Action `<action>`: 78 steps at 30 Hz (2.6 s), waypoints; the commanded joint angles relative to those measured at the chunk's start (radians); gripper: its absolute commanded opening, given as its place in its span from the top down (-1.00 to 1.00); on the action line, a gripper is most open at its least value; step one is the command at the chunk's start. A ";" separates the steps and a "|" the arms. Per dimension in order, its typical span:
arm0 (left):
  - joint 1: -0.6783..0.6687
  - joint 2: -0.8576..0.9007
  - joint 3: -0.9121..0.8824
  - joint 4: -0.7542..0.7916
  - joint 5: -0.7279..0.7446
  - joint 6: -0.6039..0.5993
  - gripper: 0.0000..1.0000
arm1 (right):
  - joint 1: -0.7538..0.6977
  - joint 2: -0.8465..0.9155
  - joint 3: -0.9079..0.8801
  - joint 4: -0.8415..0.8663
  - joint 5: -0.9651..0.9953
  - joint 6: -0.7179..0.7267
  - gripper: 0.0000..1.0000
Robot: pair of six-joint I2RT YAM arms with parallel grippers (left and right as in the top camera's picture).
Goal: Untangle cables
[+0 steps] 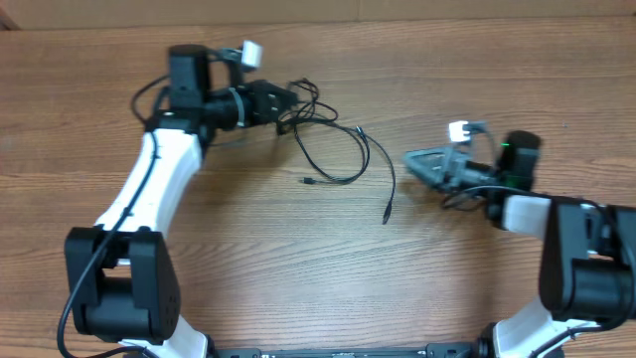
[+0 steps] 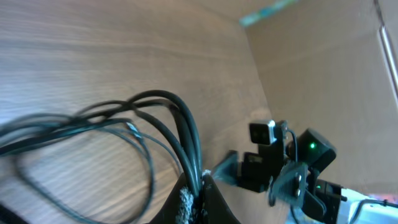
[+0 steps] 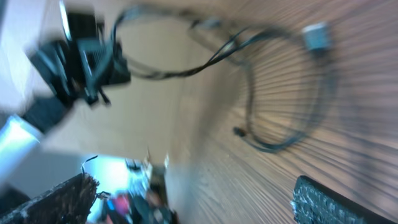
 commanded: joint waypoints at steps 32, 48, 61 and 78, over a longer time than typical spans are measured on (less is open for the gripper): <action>-0.127 -0.183 0.017 -0.261 0.029 0.275 0.92 | 0.319 -0.018 0.011 0.223 0.502 0.816 0.93; 0.321 -0.185 0.016 -0.446 -0.136 0.217 0.92 | -0.212 -0.019 0.011 -0.360 0.056 0.169 0.92; 0.166 -0.182 -0.001 -0.571 -0.214 0.233 -0.99 | -0.251 -0.024 0.011 -0.329 0.032 0.107 -0.99; 0.093 -0.178 0.008 -0.558 -0.698 -0.239 -0.99 | 0.183 -0.391 0.012 -0.365 0.515 0.111 -0.99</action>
